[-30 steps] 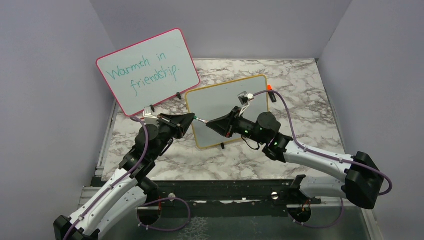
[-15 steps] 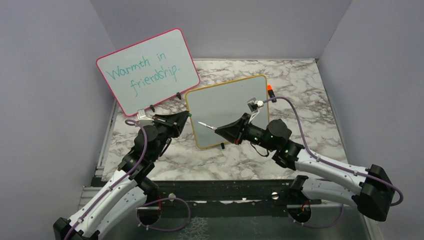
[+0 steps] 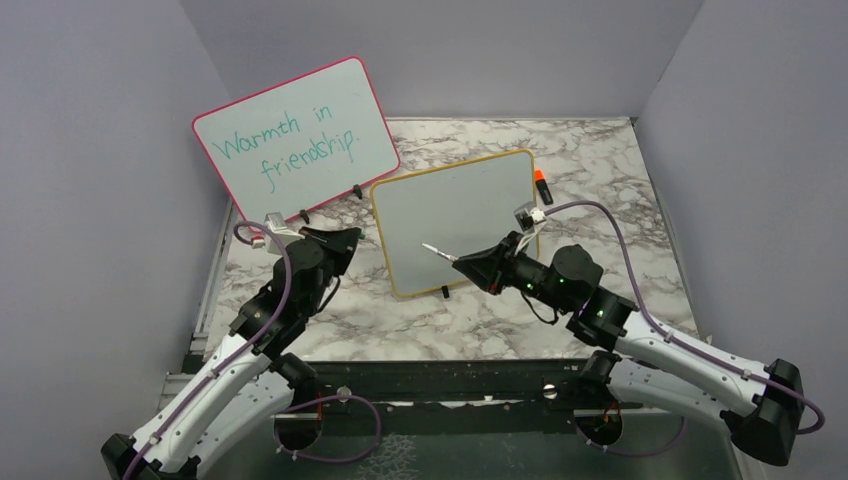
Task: Write a sentence on the whiteboard
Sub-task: Open the whiteboard marker at the center of the board, then place the pen cap at the center of the board.
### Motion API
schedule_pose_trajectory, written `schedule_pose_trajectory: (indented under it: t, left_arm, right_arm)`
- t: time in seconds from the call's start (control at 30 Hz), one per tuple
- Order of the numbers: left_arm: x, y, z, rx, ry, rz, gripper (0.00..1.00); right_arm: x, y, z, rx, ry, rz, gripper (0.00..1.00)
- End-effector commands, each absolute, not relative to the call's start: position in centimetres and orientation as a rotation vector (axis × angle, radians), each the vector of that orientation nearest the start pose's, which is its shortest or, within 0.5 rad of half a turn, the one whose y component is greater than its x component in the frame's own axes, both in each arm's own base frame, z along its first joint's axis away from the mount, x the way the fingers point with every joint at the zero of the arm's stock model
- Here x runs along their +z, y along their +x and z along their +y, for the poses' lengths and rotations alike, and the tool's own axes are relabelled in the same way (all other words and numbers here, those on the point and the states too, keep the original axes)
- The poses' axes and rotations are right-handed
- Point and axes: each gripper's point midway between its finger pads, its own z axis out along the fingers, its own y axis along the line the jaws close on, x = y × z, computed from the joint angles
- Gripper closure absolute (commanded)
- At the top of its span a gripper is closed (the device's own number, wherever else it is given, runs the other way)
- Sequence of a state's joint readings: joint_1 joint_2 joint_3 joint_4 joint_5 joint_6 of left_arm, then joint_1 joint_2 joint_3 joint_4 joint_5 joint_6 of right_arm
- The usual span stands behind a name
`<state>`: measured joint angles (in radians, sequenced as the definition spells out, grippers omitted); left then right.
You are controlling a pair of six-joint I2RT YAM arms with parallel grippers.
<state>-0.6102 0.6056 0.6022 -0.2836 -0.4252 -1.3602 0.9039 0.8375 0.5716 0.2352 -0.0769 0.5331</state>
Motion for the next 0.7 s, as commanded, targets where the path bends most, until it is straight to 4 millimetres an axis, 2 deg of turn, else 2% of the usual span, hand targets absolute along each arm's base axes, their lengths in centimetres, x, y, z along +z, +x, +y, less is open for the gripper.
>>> schedule_pose_trajectory:
  t: [0.0,0.13,0.23,0.43,0.67]
  left_arm:
    - [22.8,25.1,-10.6,-0.606,-0.792,1.802,1.00]
    - [21.3,25.0,-10.0,-0.441,-0.666,1.916,1.00]
    - [20.0,25.3,-10.5,-0.362,-0.566,2.006,1.00]
    - [15.7,25.8,-11.6,-0.232,-0.444,2.207,1.00]
    - [12.1,26.7,-9.9,-0.132,-0.398,2.368,1.00]
  right_arm:
    - [26.7,19.7,26.6,0.969,-0.369,1.707,1.00]
    - [27.2,19.9,25.1,0.876,-0.374,1.726,1.00]
    - [27.6,20.1,24.0,0.811,-0.373,1.736,1.00]
    - [28.1,20.1,22.1,0.720,-0.375,1.740,1.00]
    - [29.0,19.7,20.5,0.659,-0.402,1.722,1.00]
